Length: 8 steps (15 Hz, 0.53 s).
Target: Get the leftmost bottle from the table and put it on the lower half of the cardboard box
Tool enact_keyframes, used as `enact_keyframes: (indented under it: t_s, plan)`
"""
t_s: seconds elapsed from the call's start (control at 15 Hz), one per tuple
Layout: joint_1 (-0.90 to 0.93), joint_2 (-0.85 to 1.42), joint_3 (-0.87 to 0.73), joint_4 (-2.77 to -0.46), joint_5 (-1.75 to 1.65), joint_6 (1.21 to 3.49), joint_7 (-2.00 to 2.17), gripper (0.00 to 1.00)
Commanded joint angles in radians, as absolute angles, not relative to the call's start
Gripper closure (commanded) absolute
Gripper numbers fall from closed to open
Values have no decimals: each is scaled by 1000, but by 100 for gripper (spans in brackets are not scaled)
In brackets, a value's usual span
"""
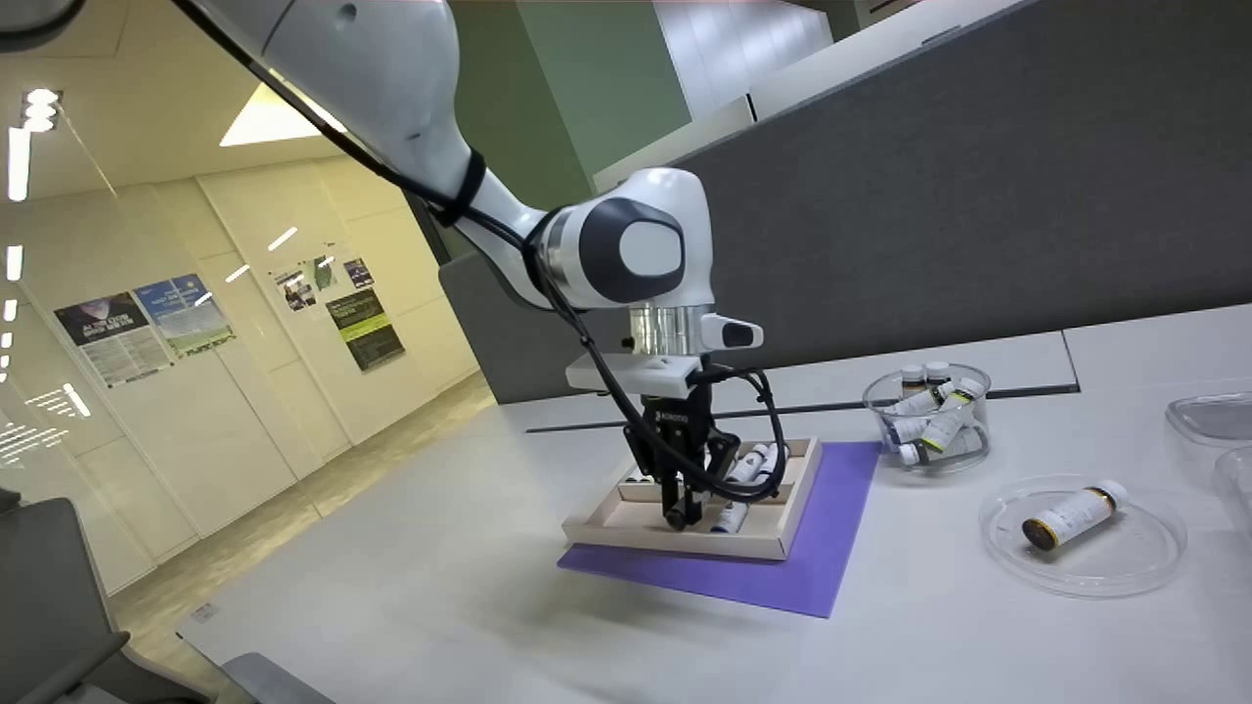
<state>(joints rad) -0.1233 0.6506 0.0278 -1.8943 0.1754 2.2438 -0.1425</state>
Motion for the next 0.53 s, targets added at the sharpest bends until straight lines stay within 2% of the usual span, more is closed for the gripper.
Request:
enact_keyframes:
  t_s: [0.0, 0.07, 0.47]
  plan:
    - [-128, 663, 26, -1870, 181, 2238, -137, 64]
    - [-128, 664, 25, -1870, 180, 2237, -138, 47]
    - [-133, 628, 29, -1845, 185, 2175, -131, 3]
